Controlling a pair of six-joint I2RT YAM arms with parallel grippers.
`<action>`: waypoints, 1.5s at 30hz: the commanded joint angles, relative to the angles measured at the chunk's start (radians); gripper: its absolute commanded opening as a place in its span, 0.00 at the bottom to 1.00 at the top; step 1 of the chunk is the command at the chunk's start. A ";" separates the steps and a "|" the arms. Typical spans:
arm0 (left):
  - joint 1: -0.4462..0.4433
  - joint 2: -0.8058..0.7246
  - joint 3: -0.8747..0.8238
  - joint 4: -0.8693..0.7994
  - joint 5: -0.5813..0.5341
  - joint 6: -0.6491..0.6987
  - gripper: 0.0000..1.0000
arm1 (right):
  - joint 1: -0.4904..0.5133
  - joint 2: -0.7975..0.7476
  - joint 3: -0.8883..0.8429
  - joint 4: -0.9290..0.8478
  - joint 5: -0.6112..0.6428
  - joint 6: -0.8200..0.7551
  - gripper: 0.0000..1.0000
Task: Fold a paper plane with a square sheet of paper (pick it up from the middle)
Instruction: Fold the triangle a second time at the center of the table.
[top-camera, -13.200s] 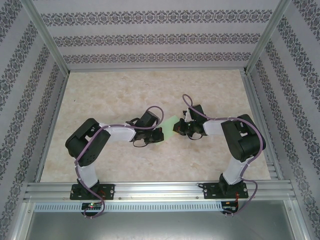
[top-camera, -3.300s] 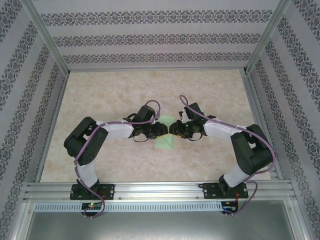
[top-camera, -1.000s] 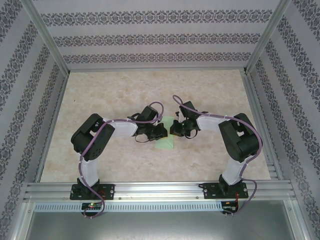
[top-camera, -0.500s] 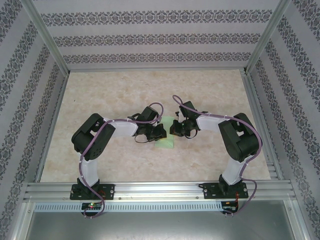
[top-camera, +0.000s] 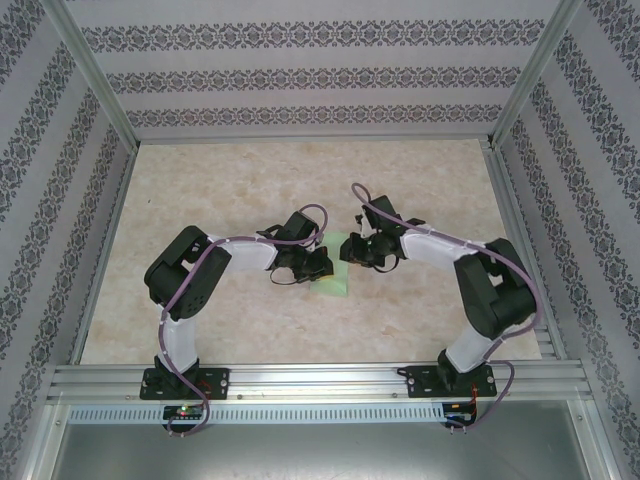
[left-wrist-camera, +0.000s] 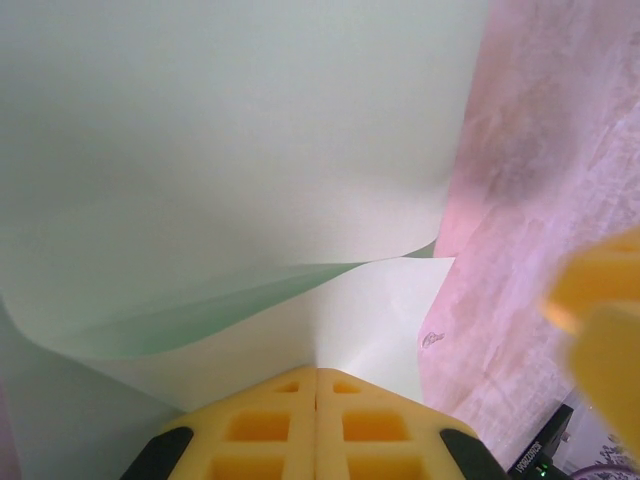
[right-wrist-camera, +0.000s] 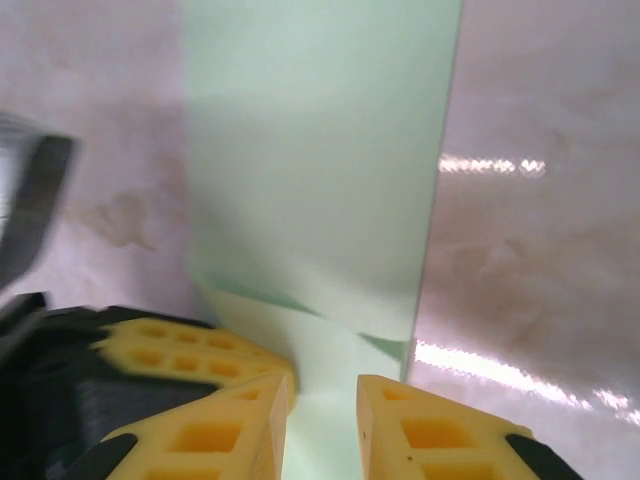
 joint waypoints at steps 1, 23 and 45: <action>-0.008 0.040 0.000 -0.079 -0.058 -0.015 0.07 | 0.021 -0.070 -0.040 -0.010 0.024 0.034 0.25; -0.008 0.035 -0.012 -0.081 -0.072 -0.029 0.06 | 0.143 0.015 -0.106 0.005 -0.019 0.068 0.10; -0.007 0.035 -0.025 -0.106 -0.100 -0.043 0.06 | 0.141 -0.064 -0.214 -0.145 -0.027 -0.011 0.10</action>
